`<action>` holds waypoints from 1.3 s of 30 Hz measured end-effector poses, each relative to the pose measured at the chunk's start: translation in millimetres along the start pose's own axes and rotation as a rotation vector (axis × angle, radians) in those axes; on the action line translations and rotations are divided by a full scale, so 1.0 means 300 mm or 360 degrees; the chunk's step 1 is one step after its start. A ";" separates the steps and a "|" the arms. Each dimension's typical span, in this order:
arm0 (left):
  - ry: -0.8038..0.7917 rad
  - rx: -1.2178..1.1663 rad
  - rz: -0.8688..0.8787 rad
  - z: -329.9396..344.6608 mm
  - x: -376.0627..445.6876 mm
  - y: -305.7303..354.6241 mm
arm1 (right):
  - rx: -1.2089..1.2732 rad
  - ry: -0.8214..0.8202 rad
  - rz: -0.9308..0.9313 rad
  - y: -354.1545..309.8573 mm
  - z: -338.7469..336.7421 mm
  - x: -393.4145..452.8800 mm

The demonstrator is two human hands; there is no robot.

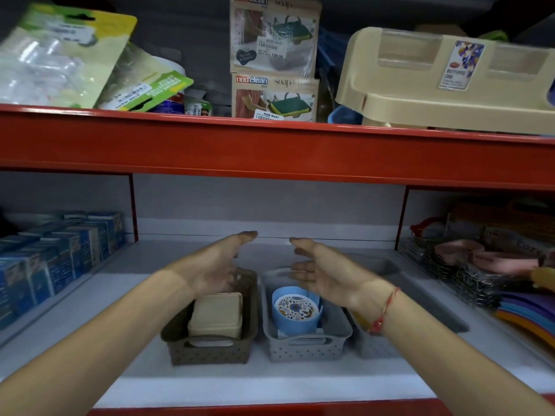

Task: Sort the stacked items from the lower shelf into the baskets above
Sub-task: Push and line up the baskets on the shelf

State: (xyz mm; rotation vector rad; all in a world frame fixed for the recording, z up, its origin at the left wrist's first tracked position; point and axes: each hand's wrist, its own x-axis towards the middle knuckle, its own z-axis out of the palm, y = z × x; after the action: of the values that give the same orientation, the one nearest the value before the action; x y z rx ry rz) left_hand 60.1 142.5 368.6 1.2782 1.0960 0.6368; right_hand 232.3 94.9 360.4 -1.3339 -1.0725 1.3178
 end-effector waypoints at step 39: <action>-0.0103 -0.0100 -0.0330 -0.234 0.036 -0.137 | -0.0069 -0.0077 0.0311 0.102 0.337 0.108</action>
State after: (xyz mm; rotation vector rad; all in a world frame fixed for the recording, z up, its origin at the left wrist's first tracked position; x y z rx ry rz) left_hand -6.6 172.7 331.5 1.1067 1.1290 0.4669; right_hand 131.6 125.8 327.0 -1.4759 -1.0289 1.4833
